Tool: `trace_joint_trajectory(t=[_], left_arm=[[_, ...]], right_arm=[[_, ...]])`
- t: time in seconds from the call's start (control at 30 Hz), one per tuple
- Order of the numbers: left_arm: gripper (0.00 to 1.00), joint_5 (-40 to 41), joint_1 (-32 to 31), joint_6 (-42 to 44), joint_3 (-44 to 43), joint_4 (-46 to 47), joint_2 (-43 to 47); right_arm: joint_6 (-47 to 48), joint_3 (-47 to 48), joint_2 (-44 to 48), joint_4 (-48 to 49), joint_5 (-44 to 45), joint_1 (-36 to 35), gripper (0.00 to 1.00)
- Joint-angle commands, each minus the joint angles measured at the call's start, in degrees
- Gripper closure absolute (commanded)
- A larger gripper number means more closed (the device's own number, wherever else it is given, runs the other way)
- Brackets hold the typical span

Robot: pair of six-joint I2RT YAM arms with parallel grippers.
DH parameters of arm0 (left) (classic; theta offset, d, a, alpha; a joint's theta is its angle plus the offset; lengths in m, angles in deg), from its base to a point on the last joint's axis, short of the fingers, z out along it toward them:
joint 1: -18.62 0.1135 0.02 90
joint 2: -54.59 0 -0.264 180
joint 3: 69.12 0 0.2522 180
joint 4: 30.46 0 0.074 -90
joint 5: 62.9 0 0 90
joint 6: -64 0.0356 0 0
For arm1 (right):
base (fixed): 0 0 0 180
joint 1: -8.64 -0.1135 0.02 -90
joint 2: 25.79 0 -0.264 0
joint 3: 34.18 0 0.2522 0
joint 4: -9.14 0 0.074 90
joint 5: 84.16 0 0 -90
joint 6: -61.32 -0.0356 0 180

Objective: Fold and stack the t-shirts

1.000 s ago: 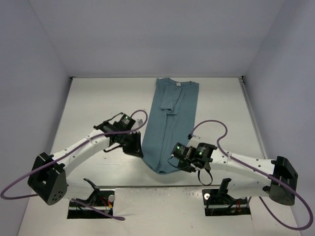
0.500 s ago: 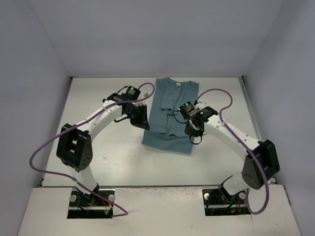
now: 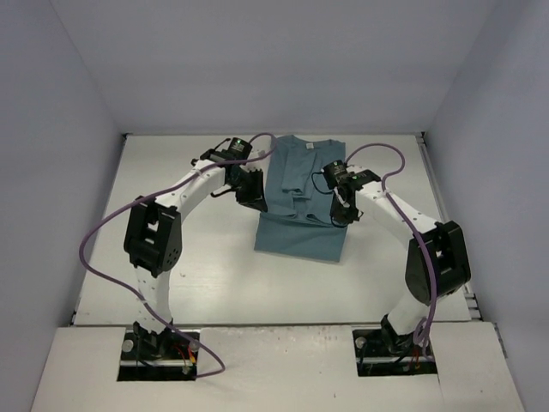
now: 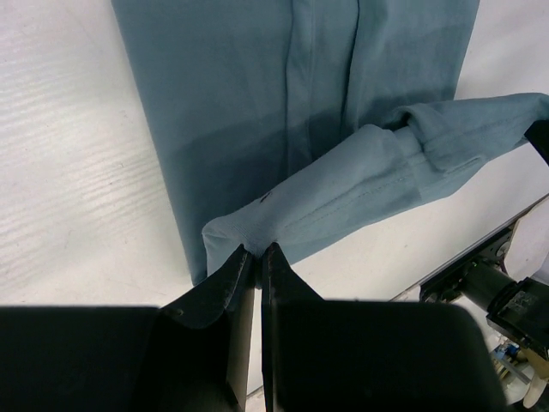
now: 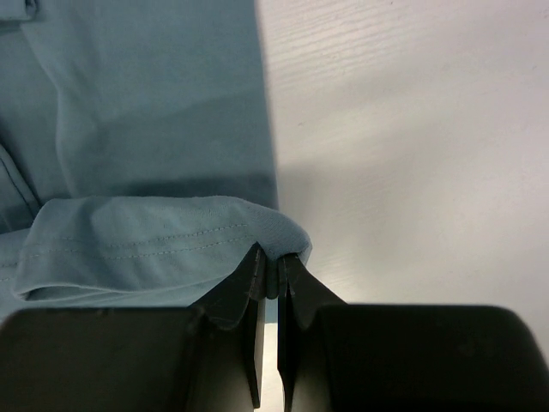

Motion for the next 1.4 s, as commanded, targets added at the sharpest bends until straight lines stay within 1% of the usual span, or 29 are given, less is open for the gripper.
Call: trace_joint_trajectory(t=[0.0,0.53,0.67,0.77,0.8,0.9,0.93,0.97,1.0,1.03,1.07,1.13,1.17,1.23,1.3,1.37], left_arm=[[1.00,-0.79,0.95,0.82,-3.92,0.17,0.60],[1.00,-1.68,1.57,-1.92,-7.76,1.62,-5.41],[1.00,-2.37,2.12,-2.69,-10.00,1.88,-7.67],[1.00,-2.63,2.63,-3.23,-12.11,1.98,-9.14],[1.00,-2.61,2.81,-3.29,-12.78,1.89,-9.51],[0.80,-2.93,3.44,-3.64,-14.79,1.95,-10.42],[0.72,-3.02,3.62,-3.61,-15.67,2.02,-10.69],[0.62,-3.14,3.75,-3.56,-16.57,2.02,-10.93],[0.62,-3.23,3.91,-3.55,-17.37,2.02,-11.11],[0.58,-3.41,3.83,-3.38,-18.15,2.02,-11.29],[0.52,-4.02,3.92,-3.20,-19.04,2.02,-11.72],[0.36,-5.35,3.92,-2.72,-21.94,1.93,-12.07],[0.33,-5.47,3.92,-2.55,-22.81,1.93,-11.73],[0.31,-5.04,3.97,-2.31,-23.27,2.02,-10.39],[0.30,-3.76,4.01,-1.28,-21.42,1.93,-7.88],[0.25,-2.04,3.81,-0.49,-18.51,1.93,-3.65]], right_arm=[[4.34,3.40,-1.29,1.78,0.00,1.92,1.00],[10.47,12.89,-11.81,4.09,-2.68,3.71,1.00],[11.65,14.26,-14.19,4.30,-3.26,5.58,1.00],[12.39,15.06,-15.56,4.55,-3.83,7.38,0.93],[12.87,15.60,-16.17,4.66,-4.27,7.92,0.87],[13.76,17.32,-17.40,4.63,-5.25,9.52,0.75],[14.04,18.26,-17.77,4.60,-5.53,10.03,0.69],[14.27,19.30,-18.13,4.60,-5.65,10.51,0.64],[14.28,19.39,-18.31,4.68,-5.65,10.78,0.59],[14.55,21.44,-18.57,4.68,-5.74,11.04,0.57],[15.24,22.68,-18.74,4.60,-5.82,11.21,0.55],[15.89,25.94,-18.54,4.52,-5.23,11.40,0.54],[16.41,26.87,-18.08,4.58,-5.28,11.46,0.53],[17.55,27.73,-16.44,4.51,-6.17,11.47,0.53],[18.13,26.11,-14.02,4.68,-6.79,11.47,0.52],[18.40,23.80,-10.86,4.65,-8.62,11.47,0.48]])
